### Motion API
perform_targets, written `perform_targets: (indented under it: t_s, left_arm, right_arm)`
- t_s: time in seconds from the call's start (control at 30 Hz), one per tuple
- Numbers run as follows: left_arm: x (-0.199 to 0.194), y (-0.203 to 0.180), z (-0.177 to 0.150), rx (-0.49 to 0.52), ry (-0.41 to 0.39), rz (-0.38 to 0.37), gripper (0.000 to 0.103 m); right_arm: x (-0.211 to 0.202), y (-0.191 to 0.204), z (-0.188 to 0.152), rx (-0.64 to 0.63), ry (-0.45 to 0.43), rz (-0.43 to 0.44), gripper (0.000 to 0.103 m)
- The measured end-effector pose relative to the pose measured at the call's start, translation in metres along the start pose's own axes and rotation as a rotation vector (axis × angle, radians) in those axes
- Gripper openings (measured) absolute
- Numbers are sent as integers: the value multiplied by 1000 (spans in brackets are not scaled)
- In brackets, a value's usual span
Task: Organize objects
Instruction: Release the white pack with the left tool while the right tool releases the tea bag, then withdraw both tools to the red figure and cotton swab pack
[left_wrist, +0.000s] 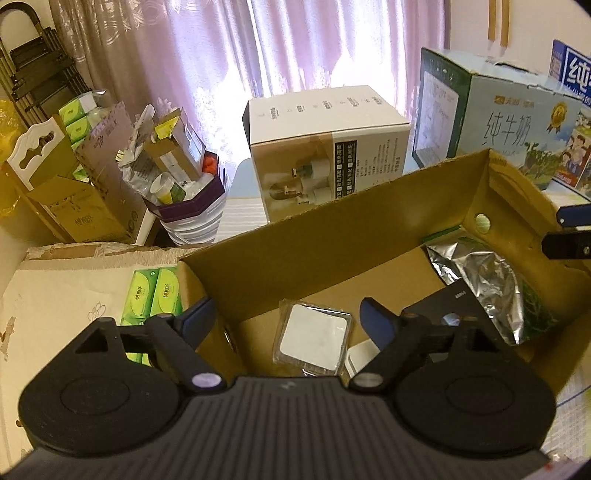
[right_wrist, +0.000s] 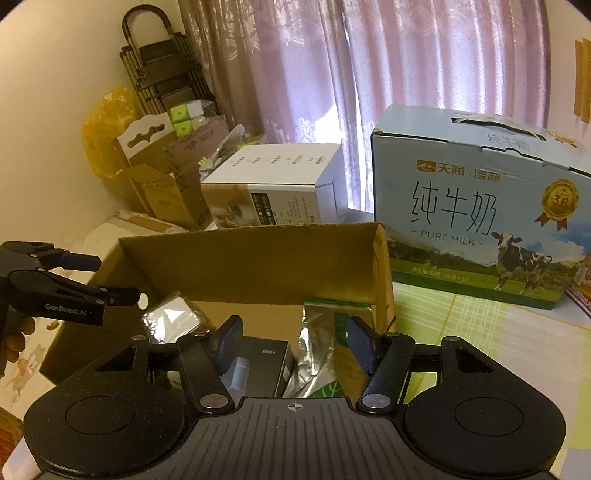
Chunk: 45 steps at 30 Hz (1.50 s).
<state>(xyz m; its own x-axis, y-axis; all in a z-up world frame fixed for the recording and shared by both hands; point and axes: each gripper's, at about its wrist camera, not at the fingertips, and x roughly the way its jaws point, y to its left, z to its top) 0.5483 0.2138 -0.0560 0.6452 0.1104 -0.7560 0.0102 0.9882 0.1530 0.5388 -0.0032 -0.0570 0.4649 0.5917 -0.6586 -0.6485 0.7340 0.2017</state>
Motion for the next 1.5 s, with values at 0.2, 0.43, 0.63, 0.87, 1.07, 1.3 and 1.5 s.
perform_targets:
  t_s: [0.2, 0.43, 0.63, 0.87, 1.07, 1.3, 1.5]
  left_arm:
    - [-29, 2, -5, -19, -37, -20, 86]
    - [-70, 8, -19, -52, -96, -44, 94]
    - [-103, 11, -38, -69, -139, -54, 100]
    - [-134, 13, -61, -111, -150, -91, 102]
    - [-156, 16, -81, -147, -143, -103, 102]
    - [-164, -1, -109, -148, -96, -151, 102]
    - [-163, -19, -134, -137, -46, -184, 102]
  right_arm:
    - [-23, 3, -10, 30, -24, 8, 60]
    - [-57, 5, -29, 84, -57, 14, 62]
    - [-86, 8, -44, 132, -89, 27, 64]
    - [-115, 19, -62, 154, -111, 41, 66]
    - [-132, 30, -78, 148, -108, 46, 68]
    - [-144, 41, -97, 153, -112, 83, 68]
    - [-151, 45, -116, 162, -85, 75, 68]
